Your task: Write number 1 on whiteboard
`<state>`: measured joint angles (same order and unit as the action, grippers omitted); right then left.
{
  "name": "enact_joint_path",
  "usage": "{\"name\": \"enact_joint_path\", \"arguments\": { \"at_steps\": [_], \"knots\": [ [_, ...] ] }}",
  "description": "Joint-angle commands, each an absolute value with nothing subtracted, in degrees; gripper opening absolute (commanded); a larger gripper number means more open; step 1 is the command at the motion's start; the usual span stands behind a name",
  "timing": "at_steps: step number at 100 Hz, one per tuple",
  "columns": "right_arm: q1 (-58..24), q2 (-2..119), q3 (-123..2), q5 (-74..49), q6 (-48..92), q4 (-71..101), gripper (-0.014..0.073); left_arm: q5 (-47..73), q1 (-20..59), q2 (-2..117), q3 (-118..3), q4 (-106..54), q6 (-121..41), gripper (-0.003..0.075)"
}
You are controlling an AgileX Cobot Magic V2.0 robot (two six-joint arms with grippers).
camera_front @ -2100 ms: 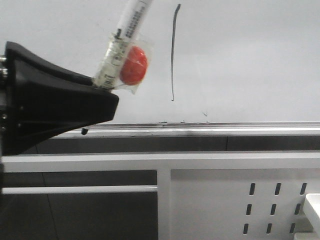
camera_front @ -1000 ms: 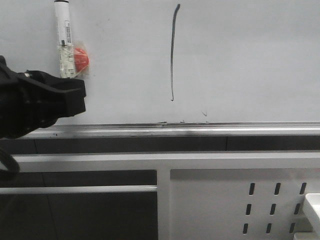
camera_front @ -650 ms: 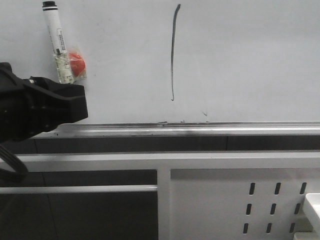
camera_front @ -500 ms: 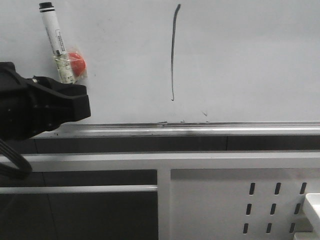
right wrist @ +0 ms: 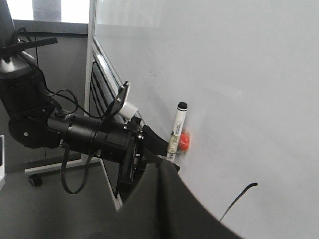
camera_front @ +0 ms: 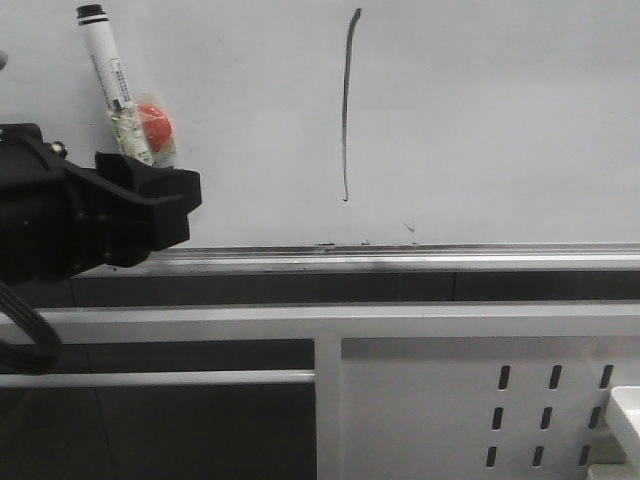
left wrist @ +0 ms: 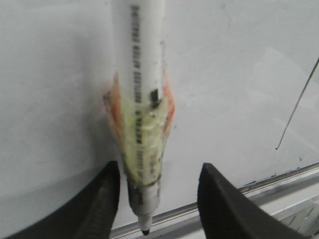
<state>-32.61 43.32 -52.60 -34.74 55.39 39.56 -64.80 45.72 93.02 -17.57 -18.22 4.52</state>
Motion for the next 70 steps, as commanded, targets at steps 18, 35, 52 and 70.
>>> {"name": "enact_joint_path", "arguments": {
  "at_steps": [18, 35, 52, 70],
  "knots": [
    [-32.5, 42.6, -53.8, -32.0, 55.7, 39.6, -0.0069, -78.0, 45.9, 83.9, -11.4, -17.0, 5.2, 0.0323],
    [-32.5, 38.9, -53.2, -31.8, 55.7, 39.2, -0.0069, -78.0, 45.9, 76.5, -6.3, -15.5, 7.7, 0.0232],
    [-32.5, 30.4, -47.5, -24.5, 55.1, 39.2, -0.0069, -78.0, 45.9, 72.7, -2.3, -10.7, 5.1, -0.002],
    [-32.5, 18.7, -34.0, -11.4, 52.5, 39.4, -0.0069, -78.0, 45.9, 72.4, 1.1, -7.7, 5.0, -0.002]
  ]
}}
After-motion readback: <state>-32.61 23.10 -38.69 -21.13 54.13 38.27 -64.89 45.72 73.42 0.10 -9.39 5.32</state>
